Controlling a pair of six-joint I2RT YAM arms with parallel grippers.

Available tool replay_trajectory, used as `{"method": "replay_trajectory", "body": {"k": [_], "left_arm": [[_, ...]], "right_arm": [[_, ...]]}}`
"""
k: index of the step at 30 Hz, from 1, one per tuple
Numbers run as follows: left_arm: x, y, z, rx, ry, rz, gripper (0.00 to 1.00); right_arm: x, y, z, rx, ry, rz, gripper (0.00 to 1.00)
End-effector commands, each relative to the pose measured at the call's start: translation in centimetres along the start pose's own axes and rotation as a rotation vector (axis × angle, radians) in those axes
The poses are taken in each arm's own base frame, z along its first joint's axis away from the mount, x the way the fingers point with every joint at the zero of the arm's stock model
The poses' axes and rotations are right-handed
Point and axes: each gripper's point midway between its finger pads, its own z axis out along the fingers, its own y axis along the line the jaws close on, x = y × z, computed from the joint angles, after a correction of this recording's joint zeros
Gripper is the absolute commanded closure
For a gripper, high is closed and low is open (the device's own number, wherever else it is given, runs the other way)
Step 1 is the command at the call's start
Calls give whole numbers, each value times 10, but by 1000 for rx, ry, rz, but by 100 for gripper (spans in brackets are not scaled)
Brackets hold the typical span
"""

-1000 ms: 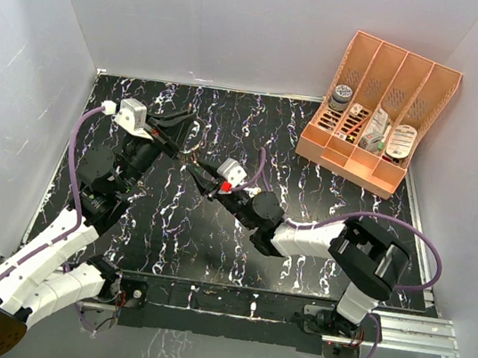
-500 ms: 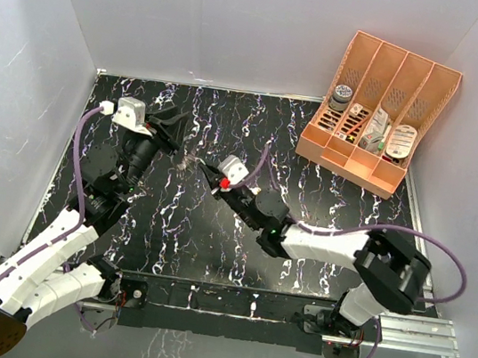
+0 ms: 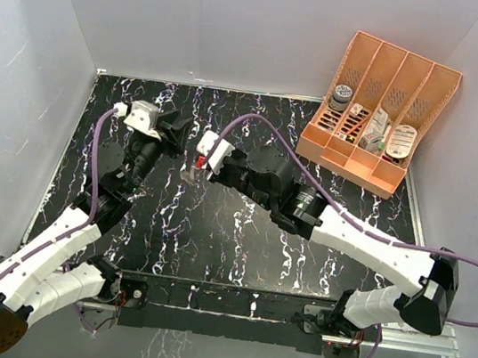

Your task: Remove the keys from the keyring

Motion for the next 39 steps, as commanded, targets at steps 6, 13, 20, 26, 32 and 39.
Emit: {"method": "replay_trajectory", "body": {"k": [6,13,20,26,32,39], "left_arm": [[-9,-32,-10,198,-109,24,62],[-10,-39,-22,239,-167,-25,63],[2,-64,-22,369,-134,-87,63],[6,-64,-27,373,-147,-106,54],[11,-57,-37,336,-180,-120,42],[13,-68,-39,388,-197,-135,37]], "right_arm": [[-42,-23,-44,-12,43,-170,100],[-44,-48,-50,156,20,-183,100],[-44,-56,-48,233,0,-155,100],[-41,-59,-45,264,3,-151,100],[-43,-63,-41,296,-4,-144,100],[-41,-62,-36,303,5,-143,100]]}}
